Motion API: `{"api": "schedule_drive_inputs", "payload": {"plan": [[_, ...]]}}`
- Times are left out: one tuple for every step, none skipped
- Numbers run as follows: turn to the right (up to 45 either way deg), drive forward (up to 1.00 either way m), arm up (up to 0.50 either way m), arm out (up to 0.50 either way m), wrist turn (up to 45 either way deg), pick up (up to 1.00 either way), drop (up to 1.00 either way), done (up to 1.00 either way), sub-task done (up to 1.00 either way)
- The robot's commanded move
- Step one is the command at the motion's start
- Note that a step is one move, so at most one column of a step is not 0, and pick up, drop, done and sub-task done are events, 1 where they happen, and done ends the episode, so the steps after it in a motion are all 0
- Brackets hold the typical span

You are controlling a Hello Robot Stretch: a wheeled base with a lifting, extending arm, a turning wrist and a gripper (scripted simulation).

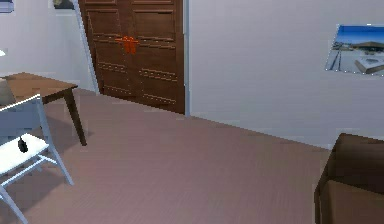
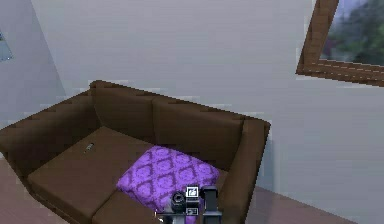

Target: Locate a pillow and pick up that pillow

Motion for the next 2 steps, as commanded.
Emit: {"api": "schedule_drive_inputs", "payload": {"plan": [[0.0,0.0,0.0,0.0,45.0,0.0,0.0,0.0,0.0],[0.0,0.0,0.0,0.0,45.0,0.0,0.0,0.0,0.0]]}}
